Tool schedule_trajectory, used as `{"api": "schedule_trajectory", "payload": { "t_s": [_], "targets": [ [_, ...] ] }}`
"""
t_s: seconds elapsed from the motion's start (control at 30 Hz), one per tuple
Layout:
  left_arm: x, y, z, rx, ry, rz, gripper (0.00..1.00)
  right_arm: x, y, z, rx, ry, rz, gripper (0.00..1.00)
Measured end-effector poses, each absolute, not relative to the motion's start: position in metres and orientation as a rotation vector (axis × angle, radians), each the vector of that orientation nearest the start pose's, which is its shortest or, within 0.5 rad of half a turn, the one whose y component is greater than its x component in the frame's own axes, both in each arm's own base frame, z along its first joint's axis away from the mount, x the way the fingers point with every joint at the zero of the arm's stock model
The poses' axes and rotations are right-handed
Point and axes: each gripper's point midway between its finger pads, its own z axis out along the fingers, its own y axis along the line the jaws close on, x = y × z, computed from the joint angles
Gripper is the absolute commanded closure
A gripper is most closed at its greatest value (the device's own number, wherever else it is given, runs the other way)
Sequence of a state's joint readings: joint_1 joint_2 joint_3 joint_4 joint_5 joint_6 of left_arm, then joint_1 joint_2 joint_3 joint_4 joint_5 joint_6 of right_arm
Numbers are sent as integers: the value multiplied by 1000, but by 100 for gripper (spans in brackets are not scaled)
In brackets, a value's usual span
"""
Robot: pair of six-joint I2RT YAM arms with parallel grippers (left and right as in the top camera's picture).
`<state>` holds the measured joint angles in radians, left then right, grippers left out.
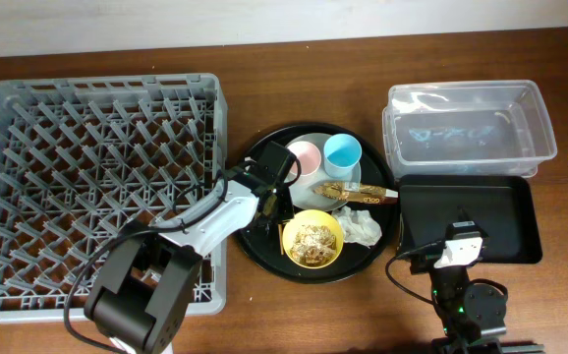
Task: Sort waste into correct bins and load items into the dishwasher rack
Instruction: 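Lift the chopsticks with the left gripper toward the dish rack, then lower the chopsticks into the rack's right edge and release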
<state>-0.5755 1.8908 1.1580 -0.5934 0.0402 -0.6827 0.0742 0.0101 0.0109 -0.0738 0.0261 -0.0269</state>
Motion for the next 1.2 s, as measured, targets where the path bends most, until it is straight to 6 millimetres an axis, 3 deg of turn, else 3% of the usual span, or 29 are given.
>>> {"api": "schedule_trajectory", "payload": {
  "t_s": [0.3,0.57,0.67,0.73,0.8,0.87,0.9,0.93,1.03,1.2],
  "targets": [
    [324,-209,5,-162,2929,-208,99,246,14,158,-63,1643,15,1],
    [321,-202,7,-171,2933,-164,99,246,14,158,-63,1643,15,1],
    [334,-197,67,-60,2787,-166,99,246,14,158,-63,1643,15,2],
    [331,-189,105,54,2713,-168,99,246,14,158,-63,1643,15,1],
    [332,-165,164,96,2573,-125,99,246,14,159,-63,1642,15,1],
    [332,-132,194,60,2500,5,100,246,14,158,-63,1643,15,1],
    [331,-114,199,36,2486,85,100,246,14,158,-63,1643,15,1],
    [327,-94,198,13,2500,183,100,246,14,158,-63,1643,14,1],
    [325,-71,186,-11,2539,297,100,246,14,158,-63,1643,15,1],
    [324,-66,156,4,2592,351,99,246,14,158,-63,1643,15,1]
  ]
}}
